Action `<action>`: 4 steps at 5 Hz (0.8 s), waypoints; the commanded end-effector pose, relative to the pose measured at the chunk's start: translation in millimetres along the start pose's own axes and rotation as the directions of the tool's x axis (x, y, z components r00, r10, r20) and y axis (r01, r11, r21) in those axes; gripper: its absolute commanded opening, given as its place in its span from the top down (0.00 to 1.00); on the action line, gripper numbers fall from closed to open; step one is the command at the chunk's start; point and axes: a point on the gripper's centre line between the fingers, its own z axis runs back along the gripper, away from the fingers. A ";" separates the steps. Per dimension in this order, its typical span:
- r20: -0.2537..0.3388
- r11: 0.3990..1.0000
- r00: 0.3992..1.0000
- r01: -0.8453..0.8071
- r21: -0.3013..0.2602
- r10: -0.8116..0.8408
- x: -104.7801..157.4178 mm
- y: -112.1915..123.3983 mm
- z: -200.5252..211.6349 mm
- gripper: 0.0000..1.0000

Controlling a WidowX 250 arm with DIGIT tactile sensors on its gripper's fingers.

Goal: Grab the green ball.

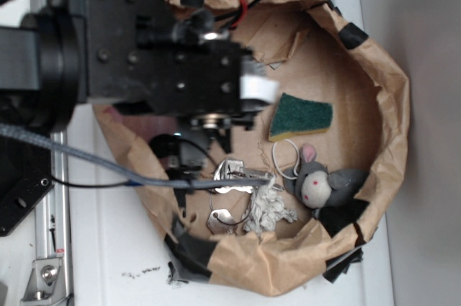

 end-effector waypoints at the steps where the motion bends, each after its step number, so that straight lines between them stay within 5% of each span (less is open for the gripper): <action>1: 0.102 0.998 0.993 0.058 0.018 -0.060 13.4 28.3 -12.1 0.00; 3: 0.057 0.995 0.994 0.098 0.001 -0.098 32.0 21.8 -38.7 0.00; 4: 0.063 0.997 0.997 0.043 -0.057 -0.039 39.6 15.0 -39.7 1.00</action>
